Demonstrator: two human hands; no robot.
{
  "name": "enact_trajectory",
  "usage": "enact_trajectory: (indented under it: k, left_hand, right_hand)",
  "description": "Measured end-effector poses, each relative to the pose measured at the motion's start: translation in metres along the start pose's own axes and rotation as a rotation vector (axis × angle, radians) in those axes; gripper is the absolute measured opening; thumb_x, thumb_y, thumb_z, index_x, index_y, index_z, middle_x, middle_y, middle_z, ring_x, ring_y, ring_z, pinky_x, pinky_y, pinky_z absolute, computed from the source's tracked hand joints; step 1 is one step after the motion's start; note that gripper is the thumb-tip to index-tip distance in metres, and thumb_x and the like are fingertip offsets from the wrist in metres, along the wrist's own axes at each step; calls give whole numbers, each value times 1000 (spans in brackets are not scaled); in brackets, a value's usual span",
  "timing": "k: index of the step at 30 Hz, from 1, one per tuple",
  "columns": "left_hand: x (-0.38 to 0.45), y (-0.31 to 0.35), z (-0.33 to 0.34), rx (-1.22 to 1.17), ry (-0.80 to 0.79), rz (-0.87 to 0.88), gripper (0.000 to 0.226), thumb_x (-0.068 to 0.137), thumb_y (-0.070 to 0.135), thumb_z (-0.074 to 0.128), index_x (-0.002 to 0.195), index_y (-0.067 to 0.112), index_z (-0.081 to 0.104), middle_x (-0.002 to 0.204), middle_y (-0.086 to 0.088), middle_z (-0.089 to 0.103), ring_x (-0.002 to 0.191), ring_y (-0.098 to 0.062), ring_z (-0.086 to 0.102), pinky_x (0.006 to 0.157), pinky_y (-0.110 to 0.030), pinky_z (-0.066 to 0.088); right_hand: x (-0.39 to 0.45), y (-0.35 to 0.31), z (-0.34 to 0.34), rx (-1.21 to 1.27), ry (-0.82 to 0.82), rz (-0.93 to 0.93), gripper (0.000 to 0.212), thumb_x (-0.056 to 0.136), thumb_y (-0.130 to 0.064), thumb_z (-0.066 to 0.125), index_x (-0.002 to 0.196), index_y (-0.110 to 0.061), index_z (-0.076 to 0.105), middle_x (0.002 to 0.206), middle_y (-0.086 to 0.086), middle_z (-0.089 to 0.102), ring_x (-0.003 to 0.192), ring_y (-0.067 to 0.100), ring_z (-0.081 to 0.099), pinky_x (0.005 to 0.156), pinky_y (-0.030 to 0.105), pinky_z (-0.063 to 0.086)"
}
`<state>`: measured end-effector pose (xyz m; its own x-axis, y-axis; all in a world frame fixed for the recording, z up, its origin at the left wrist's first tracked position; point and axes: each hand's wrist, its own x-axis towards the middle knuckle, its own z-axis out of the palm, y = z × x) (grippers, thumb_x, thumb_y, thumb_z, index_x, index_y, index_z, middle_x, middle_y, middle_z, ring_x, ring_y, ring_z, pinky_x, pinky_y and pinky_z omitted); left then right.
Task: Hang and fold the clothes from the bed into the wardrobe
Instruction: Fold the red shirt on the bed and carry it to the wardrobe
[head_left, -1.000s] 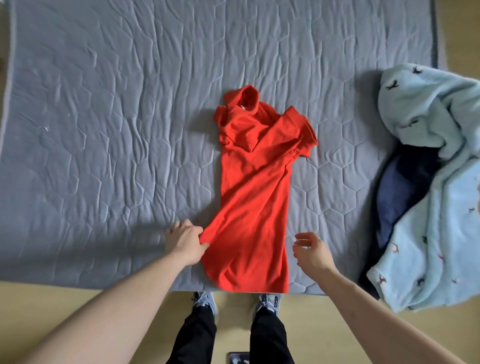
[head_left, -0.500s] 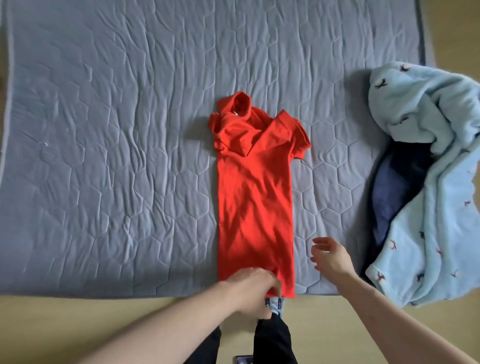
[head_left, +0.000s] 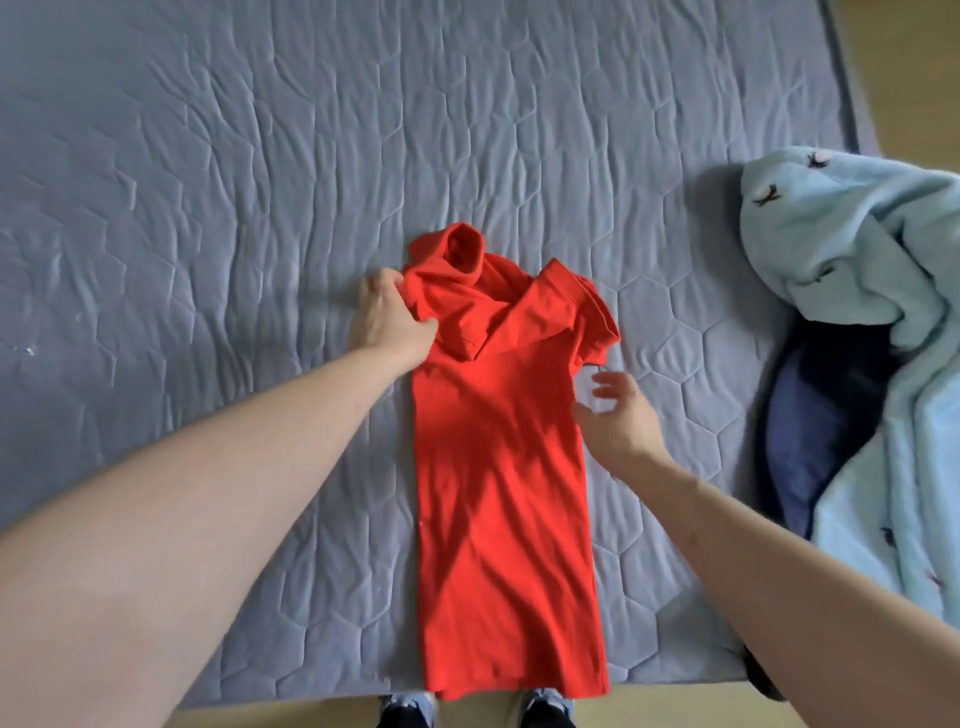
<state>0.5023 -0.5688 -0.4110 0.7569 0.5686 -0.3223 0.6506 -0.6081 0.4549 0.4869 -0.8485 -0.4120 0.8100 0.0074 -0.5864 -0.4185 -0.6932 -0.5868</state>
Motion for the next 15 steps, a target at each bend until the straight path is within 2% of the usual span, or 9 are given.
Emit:
enact_trajectory:
  k: [3,4,5,7,8,11,13,15]
  left_hand:
    - [27,8,11,-15,-81,-139,91,78,43,84,148,11,34,145,-12,50,130,-32,54,107,-38,45]
    - [34,8,17,8,-108,-162,89,79,44,83,148,12,37,144,-11,54,129,-32,56,107,-38,46]
    - [38,9,21,46,-97,-144,76,83,42,80,144,15,45,140,-10,59,128,-32,58,105,-38,47]
    - [41,14,21,59,23,-12,40,89,30,71,127,22,61,128,-6,67,121,-31,61,99,-37,48]
    - [43,17,19,5,88,77,29,88,23,67,117,24,66,121,-5,68,115,-30,62,95,-36,48]
    - [58,22,14,-129,168,304,19,80,16,65,98,18,69,108,-5,61,102,-27,61,90,-34,48]
    - [73,23,15,-121,142,248,19,80,26,70,96,16,72,112,-8,60,105,-27,60,95,-33,47]
    - [86,22,20,-96,77,72,28,79,32,73,102,16,69,120,-11,61,111,-28,60,100,-34,47]
  right_hand:
    - [32,-19,5,7,112,-93,46,85,-23,70,128,-20,54,118,1,58,112,23,59,92,30,44]
    - [43,-24,7,5,139,-111,48,84,-25,70,129,-21,53,121,3,58,117,24,55,96,33,44]
    - [51,-28,8,-6,161,-111,51,83,-28,70,130,-22,52,124,6,57,121,26,51,100,35,43]
    - [66,-36,7,-12,195,-66,63,83,-36,72,139,-21,47,136,11,49,127,33,48,107,42,41]
    - [73,-38,7,-7,210,-31,69,84,-41,73,143,-20,44,142,12,44,129,35,47,109,44,40]
    - [91,-39,7,-4,208,40,78,85,-50,72,148,-17,42,147,13,46,135,34,47,113,43,38]
    - [99,-36,7,8,181,68,78,88,-50,70,150,-13,41,147,12,51,137,31,48,113,40,38]
    - [106,-36,8,45,173,104,77,91,-51,67,152,-12,40,148,10,52,138,29,49,114,38,38]
